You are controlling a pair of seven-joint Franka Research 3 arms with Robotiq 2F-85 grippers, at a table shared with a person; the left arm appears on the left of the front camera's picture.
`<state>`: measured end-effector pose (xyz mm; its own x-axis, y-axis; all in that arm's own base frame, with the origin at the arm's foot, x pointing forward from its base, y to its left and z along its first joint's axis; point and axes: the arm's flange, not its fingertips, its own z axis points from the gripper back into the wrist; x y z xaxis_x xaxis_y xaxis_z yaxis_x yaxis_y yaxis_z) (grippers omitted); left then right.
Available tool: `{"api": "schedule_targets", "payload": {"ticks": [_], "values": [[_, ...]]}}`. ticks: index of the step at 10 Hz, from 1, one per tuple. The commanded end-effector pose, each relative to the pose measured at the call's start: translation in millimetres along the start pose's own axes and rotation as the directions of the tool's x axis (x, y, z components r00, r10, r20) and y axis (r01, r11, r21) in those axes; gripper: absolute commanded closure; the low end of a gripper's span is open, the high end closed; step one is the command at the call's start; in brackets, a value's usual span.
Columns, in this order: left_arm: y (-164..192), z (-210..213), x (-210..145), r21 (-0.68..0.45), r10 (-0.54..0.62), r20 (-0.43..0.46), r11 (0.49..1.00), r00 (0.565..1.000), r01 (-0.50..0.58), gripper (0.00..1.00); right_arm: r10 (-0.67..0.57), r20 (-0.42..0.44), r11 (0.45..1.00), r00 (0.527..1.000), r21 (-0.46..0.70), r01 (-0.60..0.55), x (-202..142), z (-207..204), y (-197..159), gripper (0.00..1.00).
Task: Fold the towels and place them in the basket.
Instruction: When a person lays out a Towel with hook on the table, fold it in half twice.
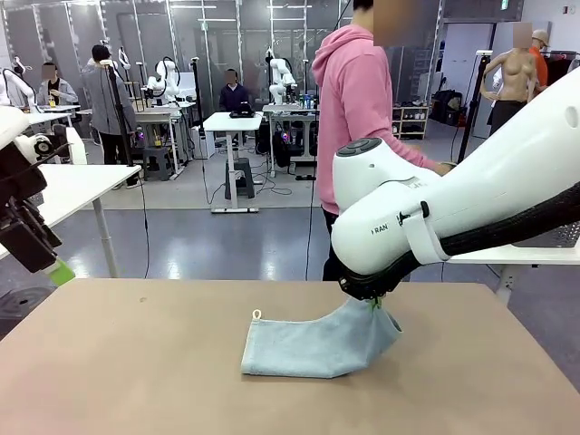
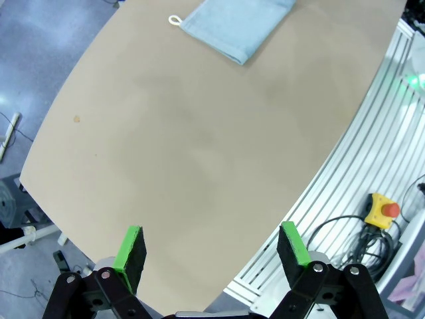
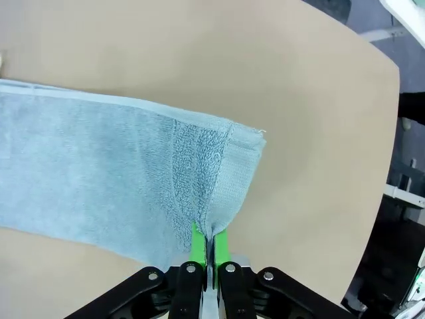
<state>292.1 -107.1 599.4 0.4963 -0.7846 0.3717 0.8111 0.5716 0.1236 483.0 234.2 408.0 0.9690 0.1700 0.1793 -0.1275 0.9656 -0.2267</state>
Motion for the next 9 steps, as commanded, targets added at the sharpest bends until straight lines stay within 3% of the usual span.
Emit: {"api": "schedule_targets", "payload": {"ticks": [1, 5, 9], "values": [[2, 2, 2, 0.014, 0.003, -0.018, 1.0, 1.0, -0.003, 0.0, 0.01, 0.022, 1.0, 1.0, 0.014, -0.01, 1, 9, 10, 1.0], [2, 2, 2, 0.014, 0.003, -0.018, 1.0, 1.0, -0.003, 0.0, 0.059, 0.025, 0.991, 0.998, 0.117, -0.061, 17, 21, 45, 1.0], [2, 2, 2, 0.014, 0.003, -0.018, 1.0, 1.0, -0.003, 0.0, 0.066, -0.039, 0.969, 0.997, 0.24, -0.055, 40, 9, 83, 1.0]]}}
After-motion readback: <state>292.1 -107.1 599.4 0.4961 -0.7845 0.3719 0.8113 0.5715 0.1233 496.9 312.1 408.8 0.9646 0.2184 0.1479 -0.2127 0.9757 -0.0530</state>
